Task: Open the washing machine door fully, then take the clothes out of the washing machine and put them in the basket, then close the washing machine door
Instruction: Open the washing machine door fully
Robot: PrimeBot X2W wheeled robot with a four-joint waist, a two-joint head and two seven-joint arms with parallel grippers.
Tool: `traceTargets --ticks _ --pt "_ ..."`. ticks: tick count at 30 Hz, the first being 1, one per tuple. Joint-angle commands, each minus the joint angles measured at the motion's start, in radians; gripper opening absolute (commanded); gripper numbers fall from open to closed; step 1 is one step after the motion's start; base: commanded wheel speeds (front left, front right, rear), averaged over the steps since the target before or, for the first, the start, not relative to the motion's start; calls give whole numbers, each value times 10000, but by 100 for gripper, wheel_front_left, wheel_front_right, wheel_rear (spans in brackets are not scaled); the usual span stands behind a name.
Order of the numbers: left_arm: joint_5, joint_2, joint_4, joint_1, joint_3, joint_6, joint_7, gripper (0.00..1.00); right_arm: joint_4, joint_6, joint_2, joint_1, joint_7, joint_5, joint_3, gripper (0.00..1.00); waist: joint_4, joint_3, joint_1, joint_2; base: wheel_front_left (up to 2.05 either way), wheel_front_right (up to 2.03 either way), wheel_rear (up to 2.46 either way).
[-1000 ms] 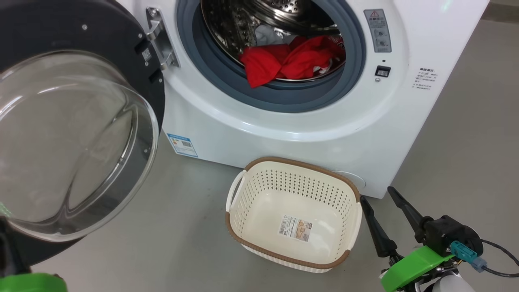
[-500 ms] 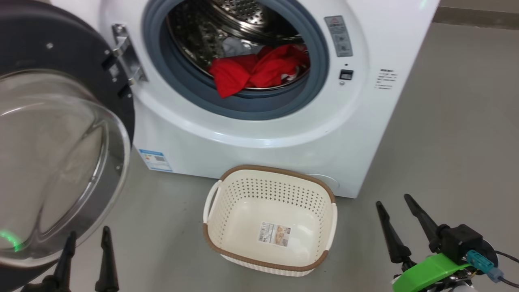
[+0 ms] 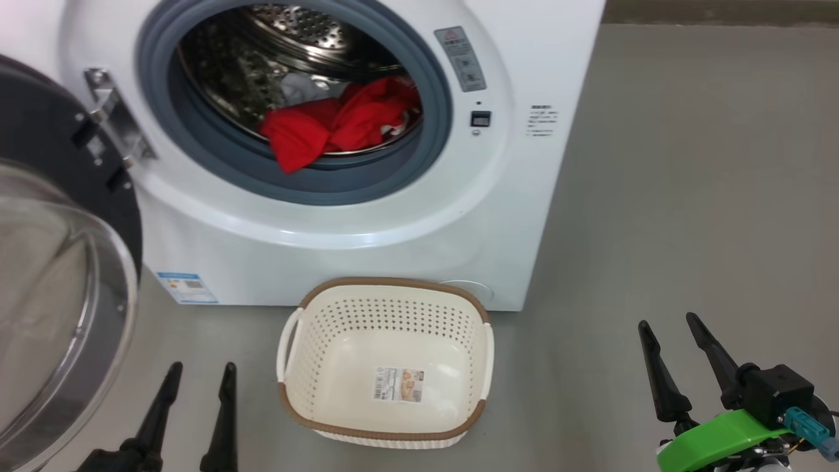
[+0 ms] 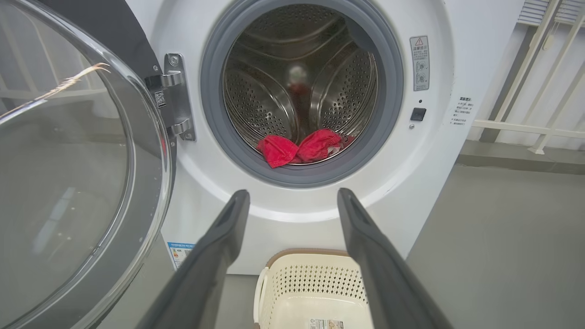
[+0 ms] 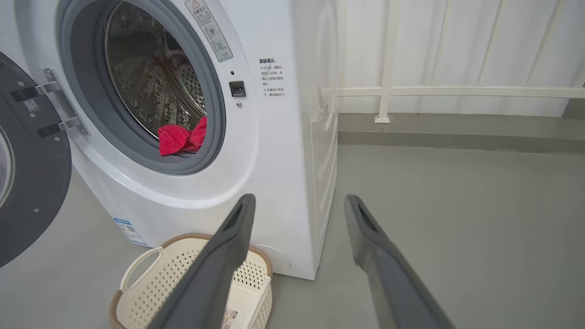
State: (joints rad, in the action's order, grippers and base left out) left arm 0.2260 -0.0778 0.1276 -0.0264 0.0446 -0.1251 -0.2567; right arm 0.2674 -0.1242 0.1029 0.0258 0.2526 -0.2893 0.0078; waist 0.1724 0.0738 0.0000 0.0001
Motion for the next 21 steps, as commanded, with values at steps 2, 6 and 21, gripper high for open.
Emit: traceTargets --ticks 2,6,21 --pt "193 -268 -302 1 175 -54 -51 100 -304 -65 65 59 92 55 98 100 -531 77 0 -1 0 0 0" --pt "250 -371 -323 -39 22 -54 -51 100 -329 -65 32 33 92 60 -24 100 -961 141 0 -1 0 0 0" --pt "380 -347 -306 104 64 -55 -51 100 -400 -65 -118 -193 92 85 -357 100 -1390 154 0 -1 0 0 0"
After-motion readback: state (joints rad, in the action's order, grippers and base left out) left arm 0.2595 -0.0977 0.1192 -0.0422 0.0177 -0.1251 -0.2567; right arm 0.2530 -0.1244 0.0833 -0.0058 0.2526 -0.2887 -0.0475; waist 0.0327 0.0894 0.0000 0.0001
